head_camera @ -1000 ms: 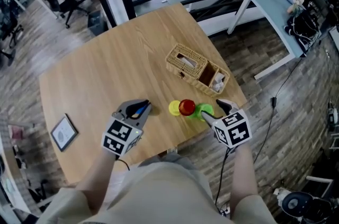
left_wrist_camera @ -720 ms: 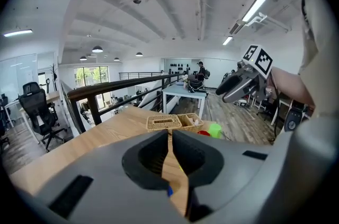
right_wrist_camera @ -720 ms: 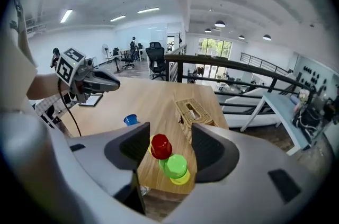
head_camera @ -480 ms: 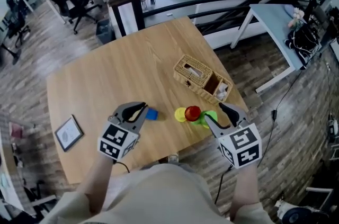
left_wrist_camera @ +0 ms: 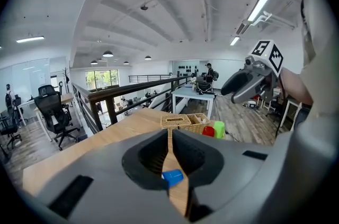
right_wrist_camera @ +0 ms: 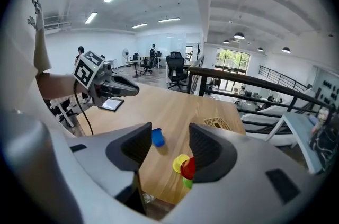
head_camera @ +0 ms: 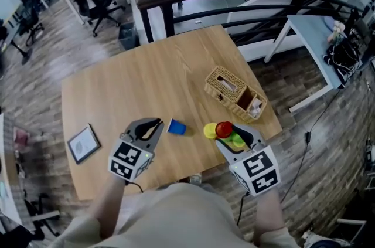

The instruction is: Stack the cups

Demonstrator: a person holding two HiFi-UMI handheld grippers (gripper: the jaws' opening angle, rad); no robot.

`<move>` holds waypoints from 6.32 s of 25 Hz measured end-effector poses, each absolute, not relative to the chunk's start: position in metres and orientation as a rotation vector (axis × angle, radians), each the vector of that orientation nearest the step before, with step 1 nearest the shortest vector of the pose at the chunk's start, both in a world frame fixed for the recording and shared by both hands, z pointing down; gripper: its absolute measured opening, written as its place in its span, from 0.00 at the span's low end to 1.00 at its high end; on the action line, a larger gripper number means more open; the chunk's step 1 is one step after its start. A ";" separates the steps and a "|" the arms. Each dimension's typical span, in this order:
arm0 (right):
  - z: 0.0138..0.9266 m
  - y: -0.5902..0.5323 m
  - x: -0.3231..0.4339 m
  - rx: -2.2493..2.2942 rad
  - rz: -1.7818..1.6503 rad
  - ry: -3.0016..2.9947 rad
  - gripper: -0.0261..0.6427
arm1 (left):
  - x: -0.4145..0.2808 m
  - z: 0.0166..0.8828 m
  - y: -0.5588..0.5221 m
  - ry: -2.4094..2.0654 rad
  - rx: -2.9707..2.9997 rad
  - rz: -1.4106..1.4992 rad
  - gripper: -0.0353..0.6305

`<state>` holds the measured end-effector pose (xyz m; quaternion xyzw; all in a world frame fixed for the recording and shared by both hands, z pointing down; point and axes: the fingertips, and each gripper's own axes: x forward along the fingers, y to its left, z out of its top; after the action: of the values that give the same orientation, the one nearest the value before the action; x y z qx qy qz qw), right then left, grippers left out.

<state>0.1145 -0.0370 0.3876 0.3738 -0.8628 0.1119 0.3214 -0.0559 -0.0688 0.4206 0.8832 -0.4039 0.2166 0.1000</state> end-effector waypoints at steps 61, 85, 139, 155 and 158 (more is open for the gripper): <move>0.477 -0.049 0.064 0.887 0.485 -2.210 0.40 | -0.050 0.580 -0.083 -0.603 2.385 0.730 0.11; 0.337 -0.021 0.087 0.838 0.245 -2.654 0.43 | -0.031 0.383 -0.019 -0.408 2.665 0.271 0.11; 0.381 -0.040 0.171 0.754 0.289 -2.175 0.43 | 0.037 0.388 0.014 -0.181 2.780 0.399 0.11; 0.467 -0.054 0.214 0.556 0.262 -1.713 0.43 | 0.040 0.431 0.012 -0.295 2.793 0.575 0.11; 0.481 -0.060 0.217 0.528 0.257 -1.664 0.43 | 0.037 0.438 0.009 -0.304 2.776 0.576 0.11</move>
<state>0.2165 -0.0595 0.4808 0.2313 -0.7282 0.1124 0.6353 0.0372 0.0090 0.4376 0.9633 -0.1055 0.2000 0.1444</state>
